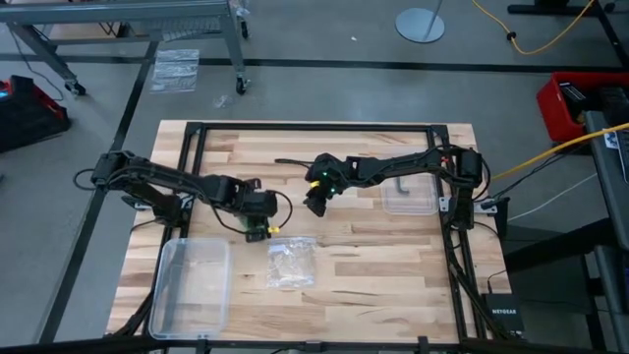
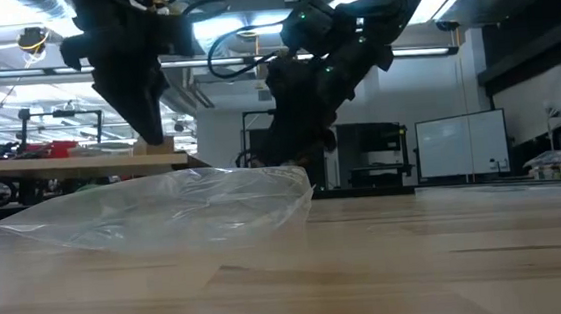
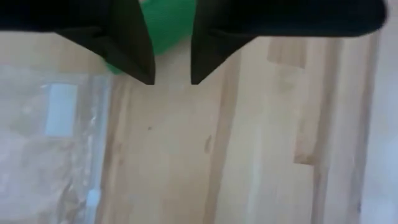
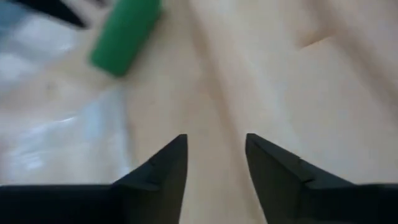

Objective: Roll bandage
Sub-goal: Open the zip bag

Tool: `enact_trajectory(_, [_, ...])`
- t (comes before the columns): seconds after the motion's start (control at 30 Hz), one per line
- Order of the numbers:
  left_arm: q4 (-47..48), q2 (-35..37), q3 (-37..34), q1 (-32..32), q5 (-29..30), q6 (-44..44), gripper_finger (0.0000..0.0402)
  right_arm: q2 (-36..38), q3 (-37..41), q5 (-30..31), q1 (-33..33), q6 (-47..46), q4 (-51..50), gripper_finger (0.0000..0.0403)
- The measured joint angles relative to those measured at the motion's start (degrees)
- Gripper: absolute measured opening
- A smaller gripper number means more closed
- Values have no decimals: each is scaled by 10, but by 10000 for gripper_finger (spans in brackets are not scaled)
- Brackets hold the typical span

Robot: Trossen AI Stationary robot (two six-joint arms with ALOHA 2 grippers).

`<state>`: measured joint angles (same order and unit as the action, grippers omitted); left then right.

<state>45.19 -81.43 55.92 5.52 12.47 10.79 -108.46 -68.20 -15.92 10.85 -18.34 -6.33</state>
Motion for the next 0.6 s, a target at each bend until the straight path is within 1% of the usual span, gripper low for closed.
enact_trajectory(0.1, [17,0,0,-18,0,-32,130,0,-8,-106,0,-58,-14,188])
enact_trajectory(0.23, [34,0,0,-38,0,-37,137,0,-16,-250,-7,-127,-65,192])
enact_trajectory(0.33, [43,0,0,-48,0,-54,138,0,-16,-307,-24,-157,-151,192])
enact_trajectory(0.4, [41,0,0,-51,0,-69,138,0,-16,-314,-38,-160,-215,192])
enact_trajectory(0.47, [42,0,0,-53,0,-82,138,0,-15,-305,-53,-160,-272,192])
enact_trajectory(0.53, [42,0,0,-55,0,-91,138,0,-15,-275,-70,-160,-301,192])
enact_trajectory(0.6, [42,0,0,-55,0,-99,138,0,-15,-229,-90,-166,-304,192])
